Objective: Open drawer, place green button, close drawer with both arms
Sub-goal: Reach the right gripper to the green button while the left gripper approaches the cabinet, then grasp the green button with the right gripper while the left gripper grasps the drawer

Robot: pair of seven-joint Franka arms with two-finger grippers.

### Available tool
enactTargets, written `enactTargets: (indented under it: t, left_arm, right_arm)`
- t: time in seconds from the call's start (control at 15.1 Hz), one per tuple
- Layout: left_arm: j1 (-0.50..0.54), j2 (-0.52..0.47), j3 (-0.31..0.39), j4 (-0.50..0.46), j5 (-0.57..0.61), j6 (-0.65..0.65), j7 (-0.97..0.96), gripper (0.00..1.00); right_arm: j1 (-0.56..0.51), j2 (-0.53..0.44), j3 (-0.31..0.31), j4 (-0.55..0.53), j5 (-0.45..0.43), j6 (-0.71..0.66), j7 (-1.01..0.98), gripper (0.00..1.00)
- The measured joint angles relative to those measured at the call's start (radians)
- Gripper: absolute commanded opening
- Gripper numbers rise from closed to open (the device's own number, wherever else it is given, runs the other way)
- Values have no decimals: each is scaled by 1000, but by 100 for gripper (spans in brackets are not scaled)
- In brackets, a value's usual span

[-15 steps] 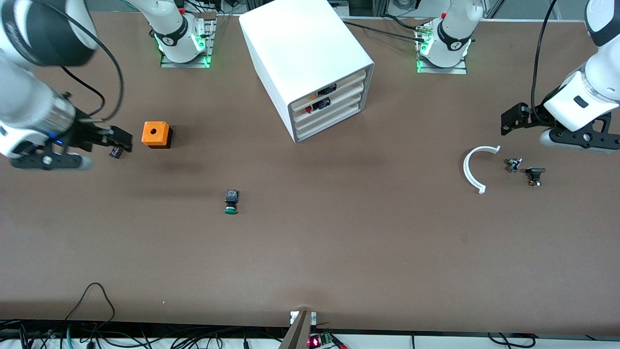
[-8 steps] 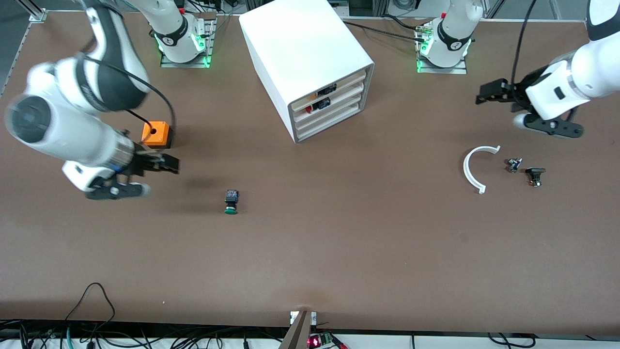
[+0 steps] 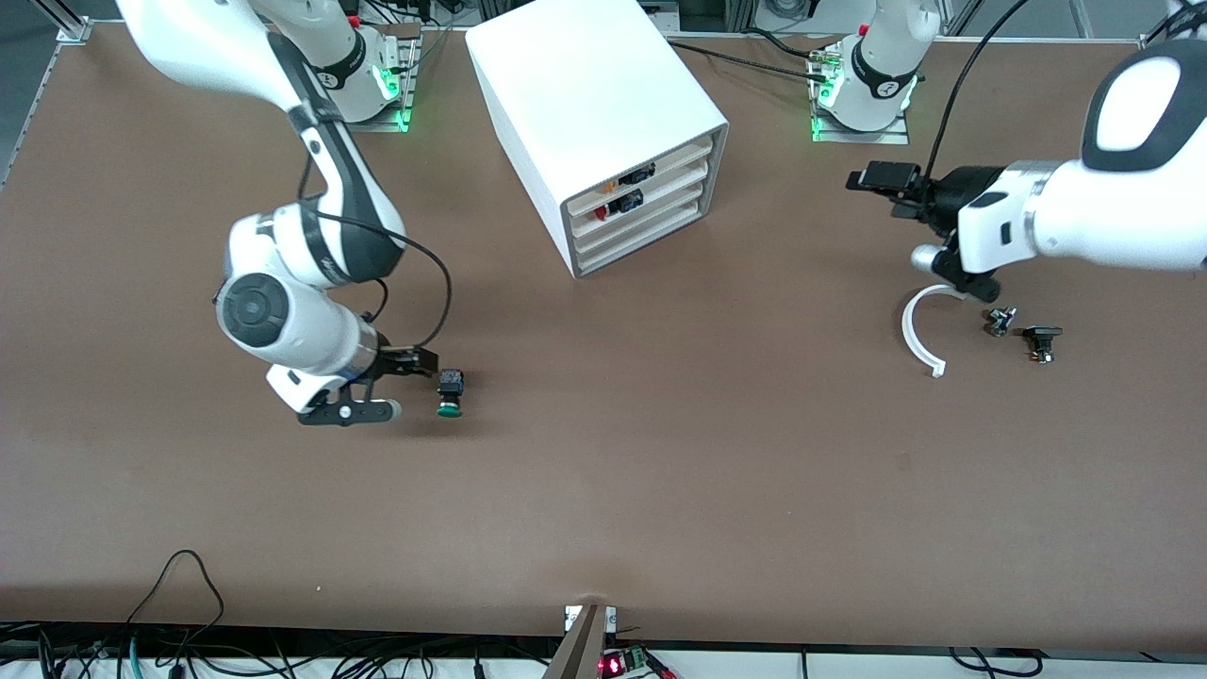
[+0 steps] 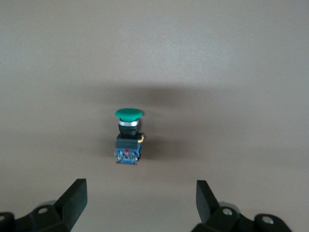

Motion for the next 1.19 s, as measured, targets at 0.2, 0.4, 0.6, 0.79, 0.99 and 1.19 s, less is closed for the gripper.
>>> enactTargets:
  t: [0.2,0.4,0.6,0.79,0.99,1.19]
  left_arm:
    - [0,67,0,-29,-74,43,125,100]
    - [0,118,0,-121,-203,162,317,100]
    - [-1,134,-11,-242,-315,273,479,100]
    - [-2,139,-37,-341,-415,347,587,100]
    - [-4,170,-109,-444,-545,463,707,93]
    - [-9,231,-172,-487,-627,525,815,69]
  right_arm:
    - [25,54,0,-7,0,58,34,100]
    - [47,99,0,-13,0,105,43,100]
    - [52,138,0,-14,0,126,44,100]
    - [53,164,0,-18,0,167,45,98]
    - [53,169,0,-29,0,183,45,81]
    - [53,170,0,-31,0,184,46,52]
